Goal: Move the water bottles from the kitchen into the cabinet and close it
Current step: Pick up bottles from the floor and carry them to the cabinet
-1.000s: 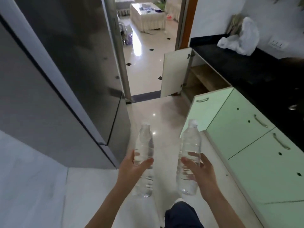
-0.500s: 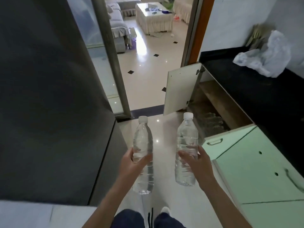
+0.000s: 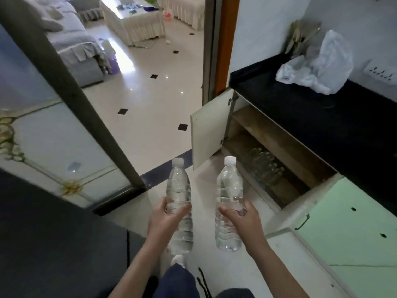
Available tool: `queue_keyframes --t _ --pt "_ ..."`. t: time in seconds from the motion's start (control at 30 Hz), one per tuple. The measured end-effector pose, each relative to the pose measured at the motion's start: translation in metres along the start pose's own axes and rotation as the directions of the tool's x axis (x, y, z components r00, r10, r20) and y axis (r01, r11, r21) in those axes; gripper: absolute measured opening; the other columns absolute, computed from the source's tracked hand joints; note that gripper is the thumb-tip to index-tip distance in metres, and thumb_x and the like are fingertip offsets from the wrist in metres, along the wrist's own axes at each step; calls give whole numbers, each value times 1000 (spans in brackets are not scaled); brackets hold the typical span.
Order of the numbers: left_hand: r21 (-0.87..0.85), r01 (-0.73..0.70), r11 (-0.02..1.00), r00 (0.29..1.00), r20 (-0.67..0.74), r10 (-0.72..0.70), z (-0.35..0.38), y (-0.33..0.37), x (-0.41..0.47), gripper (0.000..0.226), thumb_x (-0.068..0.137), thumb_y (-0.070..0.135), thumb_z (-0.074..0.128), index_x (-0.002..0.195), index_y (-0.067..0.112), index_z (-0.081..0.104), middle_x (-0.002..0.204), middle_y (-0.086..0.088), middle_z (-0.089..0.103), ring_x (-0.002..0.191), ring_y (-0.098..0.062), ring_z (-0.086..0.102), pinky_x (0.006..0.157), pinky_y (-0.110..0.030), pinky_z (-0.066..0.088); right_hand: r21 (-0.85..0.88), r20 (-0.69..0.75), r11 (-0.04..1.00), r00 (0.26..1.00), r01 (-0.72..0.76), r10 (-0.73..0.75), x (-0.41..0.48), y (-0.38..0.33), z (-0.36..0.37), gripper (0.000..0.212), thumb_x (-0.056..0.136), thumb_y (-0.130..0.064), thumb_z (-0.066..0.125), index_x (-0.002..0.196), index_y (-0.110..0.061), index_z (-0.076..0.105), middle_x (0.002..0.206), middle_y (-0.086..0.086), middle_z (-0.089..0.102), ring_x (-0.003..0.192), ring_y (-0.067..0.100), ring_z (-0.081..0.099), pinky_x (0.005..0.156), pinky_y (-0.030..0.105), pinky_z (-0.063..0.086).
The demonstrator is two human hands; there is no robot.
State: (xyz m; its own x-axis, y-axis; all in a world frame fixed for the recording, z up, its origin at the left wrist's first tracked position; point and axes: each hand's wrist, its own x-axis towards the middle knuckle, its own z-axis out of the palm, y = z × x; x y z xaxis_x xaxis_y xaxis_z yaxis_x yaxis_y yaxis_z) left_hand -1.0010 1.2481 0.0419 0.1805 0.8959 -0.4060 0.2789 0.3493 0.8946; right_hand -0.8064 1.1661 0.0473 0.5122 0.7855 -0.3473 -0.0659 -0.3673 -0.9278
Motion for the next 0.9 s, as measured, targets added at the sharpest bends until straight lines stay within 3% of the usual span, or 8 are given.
queue_keyframes --t 0.17,0.23,0.33,0.57,0.63,0.73,0.9 --pt "84 -87 993 986 149 74 9 67 106 30 75 31 83 99 31 65 91 3 75 82 -18 73 78 -49 59 103 -245 994 967 -37 62 43 -25 6 22 79 -26 80 94 -25 64 87 -1 74 73 7 72 61 19 55" --pt "119 -93 989 975 211 66 25 84 136 31 72 33 85 97 29 67 90 1 75 82 -19 73 75 -48 60 163 -328 984 937 -72 123 57 -26 -2 24 79 -26 80 96 -26 64 87 0 74 75 12 73 67 28 59" --pt "159 -87 983 954 297 37 58 91 172 28 74 29 84 96 25 67 85 2 74 81 -21 72 69 -43 61 243 -422 963 880 -120 216 79 -18 -19 27 79 -22 80 99 -25 63 82 -1 73 72 13 72 67 29 58" --pt "299 -12 954 898 423 -121 141 94 238 33 74 27 83 101 26 64 81 9 74 70 -6 71 73 -41 61 318 -500 923 789 -217 358 160 7 -52 21 79 -21 80 94 -18 65 75 0 73 64 11 70 56 22 52" --pt "321 -8 947 867 475 -153 160 103 256 37 76 26 82 107 25 62 88 7 74 73 -7 72 73 -39 61 341 -509 910 768 -234 388 185 4 -59 22 79 -24 80 95 -18 66 77 1 75 66 15 72 58 26 55" --pt "353 -57 934 845 516 -143 190 122 290 36 77 24 81 108 25 62 92 5 73 71 -3 70 63 -26 57 356 -523 900 745 -252 415 224 -4 -72 24 79 -28 80 98 -21 66 81 1 76 71 18 73 64 34 59" --pt "393 -100 914 791 588 -167 235 138 353 32 79 21 80 106 21 62 91 0 73 64 1 67 52 -13 49 360 -568 896 701 -260 431 284 -7 -85 23 79 -30 80 97 -24 65 83 -2 76 73 15 73 66 35 59"
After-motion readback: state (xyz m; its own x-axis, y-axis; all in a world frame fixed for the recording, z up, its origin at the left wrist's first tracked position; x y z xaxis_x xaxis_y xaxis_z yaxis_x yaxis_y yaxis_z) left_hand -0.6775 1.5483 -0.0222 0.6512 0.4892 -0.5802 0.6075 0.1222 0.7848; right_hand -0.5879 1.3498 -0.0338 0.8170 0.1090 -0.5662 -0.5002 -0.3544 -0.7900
